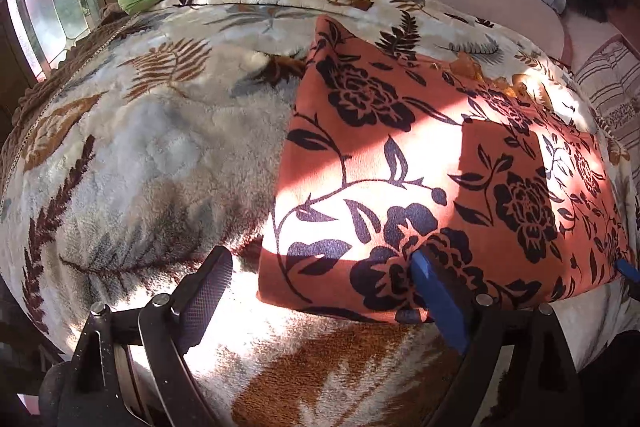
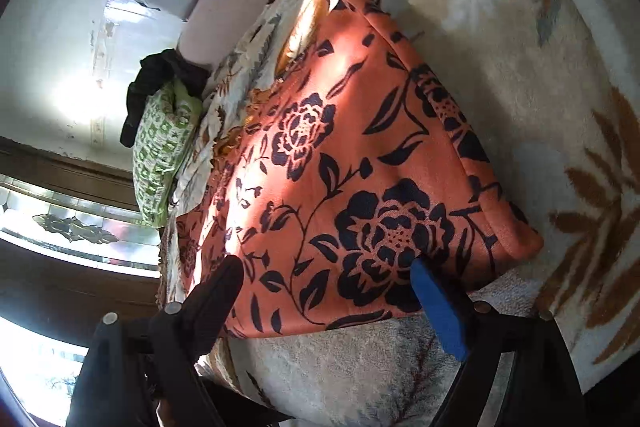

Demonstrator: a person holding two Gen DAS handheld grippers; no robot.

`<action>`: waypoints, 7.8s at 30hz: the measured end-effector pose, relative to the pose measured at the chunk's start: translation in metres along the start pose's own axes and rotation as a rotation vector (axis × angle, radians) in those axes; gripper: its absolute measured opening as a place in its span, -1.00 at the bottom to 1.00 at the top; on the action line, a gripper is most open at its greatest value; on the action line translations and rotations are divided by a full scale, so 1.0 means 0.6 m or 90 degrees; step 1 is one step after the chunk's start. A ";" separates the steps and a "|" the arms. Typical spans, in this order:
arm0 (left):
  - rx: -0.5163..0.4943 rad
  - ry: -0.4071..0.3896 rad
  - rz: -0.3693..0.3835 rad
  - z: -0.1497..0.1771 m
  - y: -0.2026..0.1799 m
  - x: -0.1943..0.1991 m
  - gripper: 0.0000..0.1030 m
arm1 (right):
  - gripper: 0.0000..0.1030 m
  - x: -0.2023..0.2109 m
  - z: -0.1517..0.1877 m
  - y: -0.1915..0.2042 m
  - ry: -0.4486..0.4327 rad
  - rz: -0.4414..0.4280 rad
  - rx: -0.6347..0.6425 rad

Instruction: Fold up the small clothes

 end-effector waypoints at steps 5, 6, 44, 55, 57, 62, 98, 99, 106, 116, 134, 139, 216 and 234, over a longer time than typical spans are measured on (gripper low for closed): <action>0.012 -0.062 0.001 -0.046 -0.009 0.029 0.79 | 0.73 0.003 -0.005 0.030 -0.013 -0.018 0.063; 0.012 -0.041 0.009 -0.043 -0.012 0.016 0.79 | 0.73 -0.016 -0.001 0.012 0.008 -0.001 0.049; -0.005 -0.073 0.038 -0.025 -0.028 0.063 0.88 | 0.75 0.056 0.008 0.044 -0.023 -0.073 -0.014; 0.017 -0.064 0.094 -0.003 -0.092 0.112 0.88 | 0.77 0.041 0.062 -0.078 -0.026 -0.124 -0.205; 0.021 -0.071 0.092 -0.002 -0.090 0.118 0.88 | 0.77 0.037 0.047 -0.084 -0.034 -0.131 -0.228; 0.014 -0.058 0.081 0.000 -0.091 0.103 0.88 | 0.77 0.032 0.013 -0.094 -0.067 -0.113 -0.246; -0.149 -0.026 0.026 -0.078 -0.278 -0.075 0.88 | 0.73 0.015 -0.070 -0.069 -0.103 -0.021 -0.119; -0.147 -0.016 0.026 -0.074 -0.277 -0.080 0.88 | 0.72 0.007 -0.068 -0.076 -0.096 -0.015 -0.128; -0.131 -0.027 0.048 -0.077 -0.274 -0.071 0.88 | 0.72 0.009 -0.070 -0.076 -0.098 -0.004 -0.124; -0.139 -0.010 0.066 -0.063 -0.270 -0.067 0.88 | 0.32 0.010 -0.073 -0.072 -0.090 0.013 -0.132; -0.147 -0.040 0.074 -0.067 -0.252 -0.061 0.96 | -0.05 -0.016 -0.069 -0.079 -0.050 0.042 -0.128; -0.187 -0.025 0.040 -0.046 -0.266 -0.101 0.98 | 0.27 -0.009 -0.071 -0.063 -0.037 -0.015 -0.082; -0.014 0.064 0.034 -0.231 0.036 -0.164 0.10 | 0.64 -0.086 0.003 0.045 0.038 0.039 0.147; -0.013 -0.043 -0.011 -0.266 0.055 -0.077 -0.09 | 0.65 -0.091 0.003 0.049 0.060 0.048 0.150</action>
Point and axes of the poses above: each gripper's, at about its wrist camera, not at the fingertips, and x roughly against the way its jaws point, y to its left, z to its underside, the point moved 9 cm from there along -x, roughly the way its jaws point, and after that the axes turned 5 degrees about z, right-handed, at the moved point
